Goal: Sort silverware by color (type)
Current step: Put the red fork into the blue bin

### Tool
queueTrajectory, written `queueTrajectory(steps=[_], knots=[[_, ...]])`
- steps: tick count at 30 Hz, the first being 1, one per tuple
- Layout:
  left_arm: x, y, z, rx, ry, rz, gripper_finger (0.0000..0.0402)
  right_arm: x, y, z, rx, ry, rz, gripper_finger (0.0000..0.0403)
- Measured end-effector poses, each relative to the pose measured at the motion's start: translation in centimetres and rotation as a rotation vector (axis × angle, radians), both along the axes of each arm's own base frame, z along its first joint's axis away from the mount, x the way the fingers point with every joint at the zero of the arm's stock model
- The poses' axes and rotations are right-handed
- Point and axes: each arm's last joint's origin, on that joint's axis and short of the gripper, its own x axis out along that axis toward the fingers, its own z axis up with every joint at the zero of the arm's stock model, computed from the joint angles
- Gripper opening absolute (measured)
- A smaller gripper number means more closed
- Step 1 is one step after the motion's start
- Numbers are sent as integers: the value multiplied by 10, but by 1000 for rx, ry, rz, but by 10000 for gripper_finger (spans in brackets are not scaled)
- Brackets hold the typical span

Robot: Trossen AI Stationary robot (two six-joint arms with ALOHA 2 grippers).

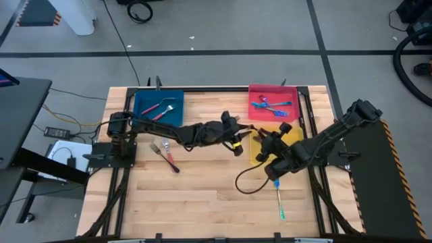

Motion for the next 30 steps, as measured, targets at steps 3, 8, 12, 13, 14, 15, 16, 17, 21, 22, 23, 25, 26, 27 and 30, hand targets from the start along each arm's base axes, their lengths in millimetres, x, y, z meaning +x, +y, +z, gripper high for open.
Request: queueTrajectory(steps=[3, 8, 12, 13, 14, 15, 16, 17, 21, 22, 23, 25, 26, 27, 30], knots=[[1, -1, 2, -5, -23, -31, 105, 6, 1, 1, -7, 1, 16, 51], [1, -4, 7, -52, -82, -88, 105, 10, 2, 2, -16, 8, 41, 51], [2, -3, 9, -53, -107, -89, 105, 11, 3, 2, -21, 17, 48, 51], [2, -3, 10, -53, -115, -88, 105, 11, 3, 2, -22, 16, 48, 51], [2, -3, 10, -53, -123, -88, 105, 11, 2, 2, -22, 18, 49, 51], [2, -2, 11, -52, -129, -86, 105, 11, 3, 2, -23, 19, 50, 51], [2, -2, 12, -52, -135, -85, 105, 11, 3, 2, -22, 19, 50, 51], [2, 0, 12, -51, -141, -82, 105, 11, 3, 2, -17, 18, 52, 51], [2, 5, 12, -47, -140, -72, 87, 13, 4, 3, -10, 10, 58, 51], [2, 6, 12, -47, -136, -69, 76, 13, 4, 3, -9, 6, 59, 51], [2, 7, 11, -47, -129, -66, 64, 14, 4, 3, -9, 3, 60, 51], [2, 9, 10, -51, -123, -63, 36, 14, 4, 4, -10, 5, 65, 51], [2, 9, 11, -52, -125, -67, 22, 15, 4, 4, -7, 6, 67, 52], [2, 9, 11, -48, -125, -71, 15, 15, 5, 4, -2, 6, 71, 53], [2, 7, 11, 1, -109, -81, 13, 15, 5, 4, 8, 10, 78, 54]])
